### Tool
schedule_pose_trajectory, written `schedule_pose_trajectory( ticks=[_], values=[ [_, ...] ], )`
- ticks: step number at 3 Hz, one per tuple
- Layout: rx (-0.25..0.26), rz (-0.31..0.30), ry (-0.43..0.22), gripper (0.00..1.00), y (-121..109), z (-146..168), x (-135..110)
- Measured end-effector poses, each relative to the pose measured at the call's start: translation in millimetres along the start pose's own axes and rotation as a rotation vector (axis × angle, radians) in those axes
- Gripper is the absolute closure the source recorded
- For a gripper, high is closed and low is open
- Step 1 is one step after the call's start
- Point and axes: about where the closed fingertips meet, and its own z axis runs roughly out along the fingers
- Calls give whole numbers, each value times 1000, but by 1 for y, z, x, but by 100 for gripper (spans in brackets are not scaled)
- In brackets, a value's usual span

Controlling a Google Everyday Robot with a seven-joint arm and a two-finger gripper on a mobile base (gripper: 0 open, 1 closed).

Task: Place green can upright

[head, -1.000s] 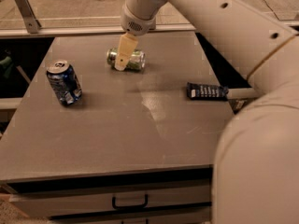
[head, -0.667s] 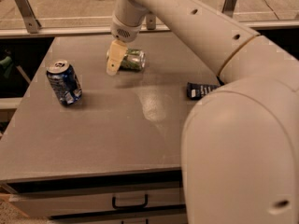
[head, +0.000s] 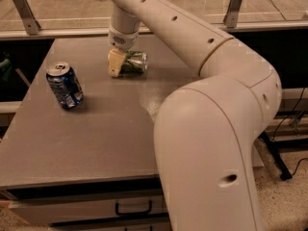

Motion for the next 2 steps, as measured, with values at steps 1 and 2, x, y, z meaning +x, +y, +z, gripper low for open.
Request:
schedule_pose_trajectory(
  ticks=[1, 2],
  values=[
    [-2, 1, -39, 65, 1, -19, -10],
    [-6, -54, -159, 88, 16, -65, -29]
  ],
)
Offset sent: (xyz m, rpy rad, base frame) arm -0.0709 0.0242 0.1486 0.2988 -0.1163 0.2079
